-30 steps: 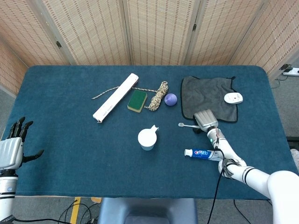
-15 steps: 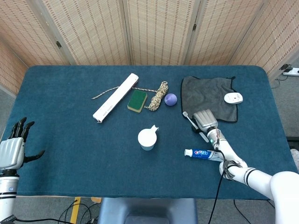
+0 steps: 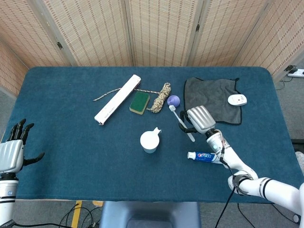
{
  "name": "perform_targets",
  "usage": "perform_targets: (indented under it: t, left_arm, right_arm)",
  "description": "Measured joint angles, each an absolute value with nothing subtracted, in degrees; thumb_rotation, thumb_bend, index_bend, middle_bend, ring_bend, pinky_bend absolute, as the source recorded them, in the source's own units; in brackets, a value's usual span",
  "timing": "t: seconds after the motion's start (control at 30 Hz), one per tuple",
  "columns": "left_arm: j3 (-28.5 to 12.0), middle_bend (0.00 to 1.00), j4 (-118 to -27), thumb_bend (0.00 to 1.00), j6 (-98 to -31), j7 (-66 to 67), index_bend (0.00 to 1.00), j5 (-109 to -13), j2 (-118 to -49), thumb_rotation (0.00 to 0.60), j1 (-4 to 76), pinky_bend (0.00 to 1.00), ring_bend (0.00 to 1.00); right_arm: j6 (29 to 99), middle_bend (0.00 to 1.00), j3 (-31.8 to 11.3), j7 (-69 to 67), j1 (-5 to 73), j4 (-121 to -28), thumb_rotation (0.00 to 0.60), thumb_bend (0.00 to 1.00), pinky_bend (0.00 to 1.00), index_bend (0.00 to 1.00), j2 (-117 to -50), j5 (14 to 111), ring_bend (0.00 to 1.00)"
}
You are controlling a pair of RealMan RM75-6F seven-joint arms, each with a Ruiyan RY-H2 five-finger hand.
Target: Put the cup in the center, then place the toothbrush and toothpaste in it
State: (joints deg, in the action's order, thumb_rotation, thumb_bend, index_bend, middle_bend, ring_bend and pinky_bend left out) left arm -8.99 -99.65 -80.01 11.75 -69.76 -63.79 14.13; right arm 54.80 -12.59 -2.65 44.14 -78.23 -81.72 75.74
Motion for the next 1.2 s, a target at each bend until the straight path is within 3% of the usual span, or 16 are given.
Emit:
perform_targets:
  t: [0.27,0.7,1.2]
  left_arm:
    - [-8.68,0.04,-100.43,0.21,-81.0,11.32,0.14,-70.58,-62.82,0.6,13.1,0.37,0.06]
    - [-8.18,0.04,-100.0,0.21,-81.89,9.27,0.14,-71.17,-61.79,0.6,11.34,0.37,0.06]
    - [-7.9,0.04,-98.09,0.21,-82.02,6.92,0.13,-71.15,-61.75,0.6,9.93,0.37,0.06]
  right_arm:
    - [56.89,1.0,-15.34,-3.23,47.2,-78.72,0.6,0.39,1.0,0.65,-85.52,78.13,1.0]
    - [55.69,1.0,-19.46,-0.24,54.62,-70.93,0.6,0.39,1.0,0.65,-96.87,75.17,1.0]
    - [58.47,0.96,-17.12,-0.66,57.69,-58.78,0.6,0.36,1.0,0.65,-106.27,78.32,1.0]
